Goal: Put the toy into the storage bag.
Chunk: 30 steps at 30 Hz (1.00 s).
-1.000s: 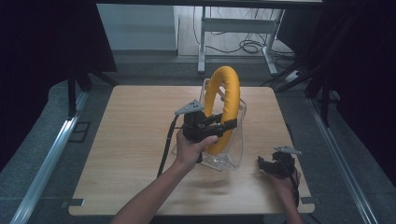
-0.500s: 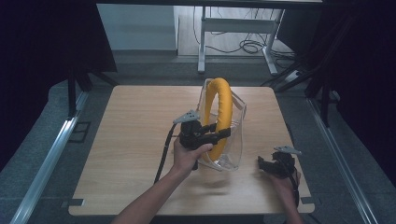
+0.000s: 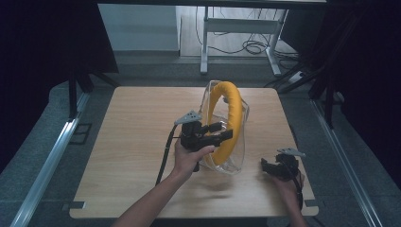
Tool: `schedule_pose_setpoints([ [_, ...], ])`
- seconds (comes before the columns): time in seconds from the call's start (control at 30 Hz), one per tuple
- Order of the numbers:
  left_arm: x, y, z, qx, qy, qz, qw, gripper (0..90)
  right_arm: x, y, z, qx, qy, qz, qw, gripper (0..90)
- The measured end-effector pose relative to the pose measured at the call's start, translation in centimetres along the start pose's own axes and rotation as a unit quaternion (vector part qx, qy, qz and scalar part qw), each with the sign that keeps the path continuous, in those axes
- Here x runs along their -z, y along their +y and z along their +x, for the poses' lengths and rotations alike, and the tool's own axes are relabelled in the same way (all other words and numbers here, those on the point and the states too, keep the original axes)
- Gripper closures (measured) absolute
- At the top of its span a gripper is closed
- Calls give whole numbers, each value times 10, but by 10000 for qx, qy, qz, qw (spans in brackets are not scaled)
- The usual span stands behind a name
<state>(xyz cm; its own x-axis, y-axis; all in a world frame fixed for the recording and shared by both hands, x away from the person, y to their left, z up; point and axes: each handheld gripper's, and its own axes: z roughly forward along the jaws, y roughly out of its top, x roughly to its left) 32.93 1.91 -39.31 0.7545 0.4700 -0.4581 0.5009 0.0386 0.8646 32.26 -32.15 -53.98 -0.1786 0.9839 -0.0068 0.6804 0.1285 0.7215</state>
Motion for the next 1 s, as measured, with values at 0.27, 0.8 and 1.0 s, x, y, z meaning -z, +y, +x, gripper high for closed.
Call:
schedule_pose_setpoints([
  [0.27, 21, 1, 4, -53, 47, -114, 9999, 357, 0, 0, 0, -12, 4, 5, 10000, 151],
  [0.8, 82, -18, 32, -143, 458, -18, 9988, 358, 0, 0, 0, 2, 4, 27, 10000, 151],
  [1.0, 97, -30, 40, -183, 646, 112, 9977, 359, 0, 0, 0, -15, 4, 19, 10000, 151],
])
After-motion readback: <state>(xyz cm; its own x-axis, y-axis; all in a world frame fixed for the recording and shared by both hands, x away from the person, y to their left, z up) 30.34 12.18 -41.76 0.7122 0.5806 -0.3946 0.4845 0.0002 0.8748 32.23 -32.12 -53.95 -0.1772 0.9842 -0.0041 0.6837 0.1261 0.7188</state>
